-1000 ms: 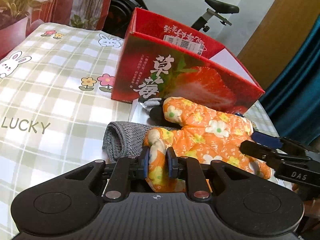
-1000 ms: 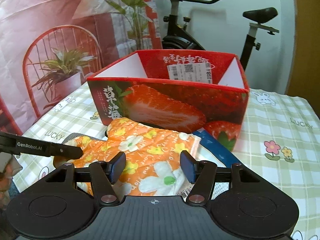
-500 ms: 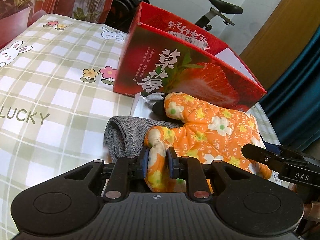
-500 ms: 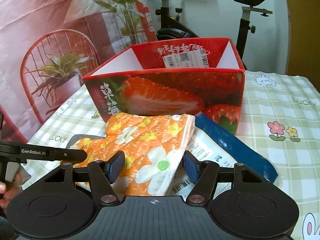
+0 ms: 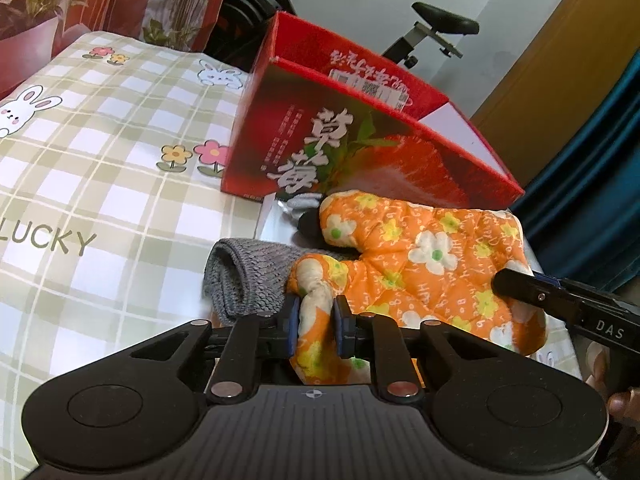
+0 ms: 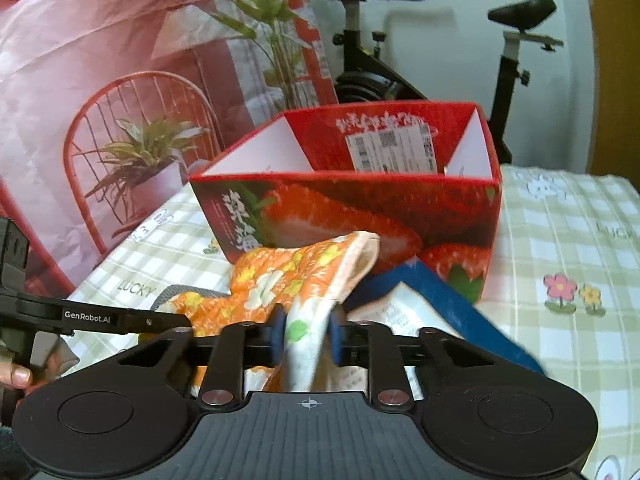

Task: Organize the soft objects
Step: 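Grip the oven mitt's cuff with the left gripper and lift it, then lower the oven mitt into the red box and open the left gripper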

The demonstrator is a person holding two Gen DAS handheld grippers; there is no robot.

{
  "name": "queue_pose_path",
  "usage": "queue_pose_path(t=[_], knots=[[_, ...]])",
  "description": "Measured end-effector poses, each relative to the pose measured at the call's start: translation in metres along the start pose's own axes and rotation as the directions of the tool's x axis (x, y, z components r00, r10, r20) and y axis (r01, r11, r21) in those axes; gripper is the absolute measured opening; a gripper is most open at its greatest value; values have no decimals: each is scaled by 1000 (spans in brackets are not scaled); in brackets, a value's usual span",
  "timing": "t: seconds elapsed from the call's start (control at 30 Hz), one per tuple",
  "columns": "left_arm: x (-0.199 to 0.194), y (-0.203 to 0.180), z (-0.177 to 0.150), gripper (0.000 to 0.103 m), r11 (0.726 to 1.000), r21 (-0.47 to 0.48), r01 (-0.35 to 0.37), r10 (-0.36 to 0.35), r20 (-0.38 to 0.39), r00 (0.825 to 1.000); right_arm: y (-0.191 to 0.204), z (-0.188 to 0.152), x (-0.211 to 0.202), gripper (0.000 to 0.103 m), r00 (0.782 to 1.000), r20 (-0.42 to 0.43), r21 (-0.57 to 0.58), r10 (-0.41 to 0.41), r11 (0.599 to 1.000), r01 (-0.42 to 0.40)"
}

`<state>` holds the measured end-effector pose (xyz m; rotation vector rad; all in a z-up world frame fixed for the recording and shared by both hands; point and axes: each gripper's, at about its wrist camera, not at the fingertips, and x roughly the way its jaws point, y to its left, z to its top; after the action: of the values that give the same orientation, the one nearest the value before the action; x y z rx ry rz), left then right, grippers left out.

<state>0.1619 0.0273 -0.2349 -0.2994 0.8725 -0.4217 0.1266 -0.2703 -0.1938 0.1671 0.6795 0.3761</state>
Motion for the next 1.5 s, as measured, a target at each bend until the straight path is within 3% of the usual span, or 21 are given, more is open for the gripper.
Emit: queue_pose_path(t=[0.37,0.47,0.67,0.93,1.13,1.33,1.43,1.5], knots=[[-46,-31,37,14,988,148,40,-65,171,983,4,48,-37,11,991,129,-104,31,994,-18],[-57,-42,62,15,982,187,38,-80,225,971,3,71,-45,11,985,170,-148,37,989,-12],[-41,-64,117,14,969,247,-18,-54,281,958,-8,126,-30,11,976,219,-207,6,978,41],[22,-76,168,14,954,272,-124,57,243,968,-19,170,37,10,976,191,-273,-105,949,156],[68,-68,172,14,963,251,-98,76,96,993,-36,170,88,10,982,99,-258,-160,949,181],[88,-50,167,15,971,223,-80,79,15,997,-52,155,120,10,985,-14,-210,-174,963,167],[89,-49,164,24,968,243,-59,59,6,998,-58,146,126,10,983,-49,-186,-178,968,166],[88,-49,165,39,967,250,-57,56,10,998,-60,143,131,10,980,-65,-182,-186,968,172]])
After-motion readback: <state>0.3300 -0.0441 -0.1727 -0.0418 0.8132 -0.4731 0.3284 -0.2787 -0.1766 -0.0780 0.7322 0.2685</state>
